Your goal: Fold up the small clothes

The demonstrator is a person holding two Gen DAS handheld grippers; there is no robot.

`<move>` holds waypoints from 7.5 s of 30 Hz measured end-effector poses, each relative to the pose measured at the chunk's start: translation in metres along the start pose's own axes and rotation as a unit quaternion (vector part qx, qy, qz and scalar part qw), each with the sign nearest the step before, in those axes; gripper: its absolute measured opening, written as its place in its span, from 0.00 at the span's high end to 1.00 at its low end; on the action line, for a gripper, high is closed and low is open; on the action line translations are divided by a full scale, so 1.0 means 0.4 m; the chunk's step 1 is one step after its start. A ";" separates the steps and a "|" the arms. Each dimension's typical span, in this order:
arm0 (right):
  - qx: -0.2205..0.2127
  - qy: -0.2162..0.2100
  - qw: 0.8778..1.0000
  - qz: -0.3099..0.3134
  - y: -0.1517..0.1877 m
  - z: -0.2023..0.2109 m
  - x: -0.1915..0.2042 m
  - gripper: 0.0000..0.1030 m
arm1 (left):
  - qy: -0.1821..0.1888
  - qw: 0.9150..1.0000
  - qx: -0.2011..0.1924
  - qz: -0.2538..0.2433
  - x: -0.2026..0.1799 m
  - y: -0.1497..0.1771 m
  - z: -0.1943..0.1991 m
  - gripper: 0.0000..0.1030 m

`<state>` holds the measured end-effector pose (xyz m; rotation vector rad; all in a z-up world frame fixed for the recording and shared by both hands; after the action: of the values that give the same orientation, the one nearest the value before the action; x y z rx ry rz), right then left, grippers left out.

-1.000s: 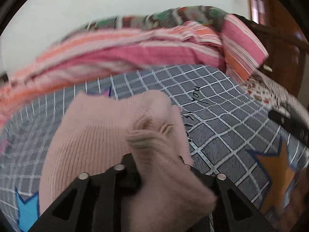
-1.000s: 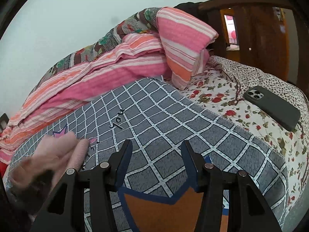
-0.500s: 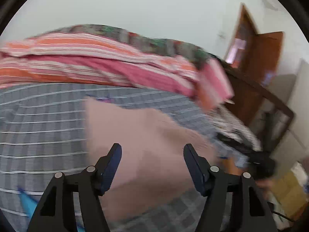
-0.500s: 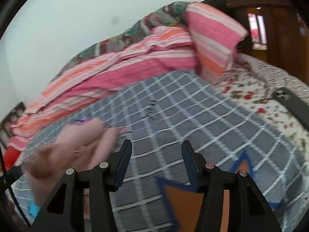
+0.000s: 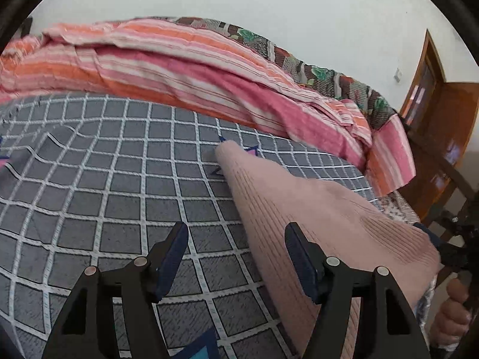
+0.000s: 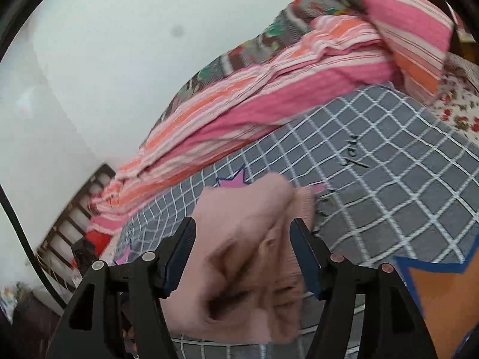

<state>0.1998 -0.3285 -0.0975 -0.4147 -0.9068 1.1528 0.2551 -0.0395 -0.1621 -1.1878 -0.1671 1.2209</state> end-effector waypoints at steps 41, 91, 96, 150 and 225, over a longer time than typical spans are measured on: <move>-0.014 0.054 0.998 0.006 0.019 -0.122 -0.041 0.87 | 0.024 0.999 -0.002 -0.024 0.008 -0.017 0.020 0.35; 0.036 0.107 0.991 0.068 0.188 0.012 -0.031 0.93 | 0.098 0.986 0.085 -0.109 -0.157 0.203 0.098 0.74; 0.027 0.103 0.990 0.089 0.167 0.037 -0.029 0.71 | 0.140 0.986 0.044 -0.079 -0.137 0.179 0.166 0.47; 0.094 0.080 0.987 0.102 -0.016 -0.158 0.544 0.65 | 0.064 0.992 -0.071 0.079 0.244 -0.060 0.260 0.43; 0.031 0.027 0.989 0.142 0.098 -0.312 0.241 0.54 | -0.116 0.990 0.017 0.073 0.272 -0.152 -0.064 0.71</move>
<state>0.2861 -0.2063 -0.1604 -0.5349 -0.7779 1.4196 0.3547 0.0379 -0.1777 -1.0408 -0.2335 1.4854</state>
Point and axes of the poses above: each gripper's, at about its wrist camera, not at the fingertips, and z roughly against the way its jaws point, x to its left, y to its underside, the point moved 4 cm from there along -z, roughly the way its jaws point, and after that the axes turned 11 degrees about y, right-handed, at the moved point
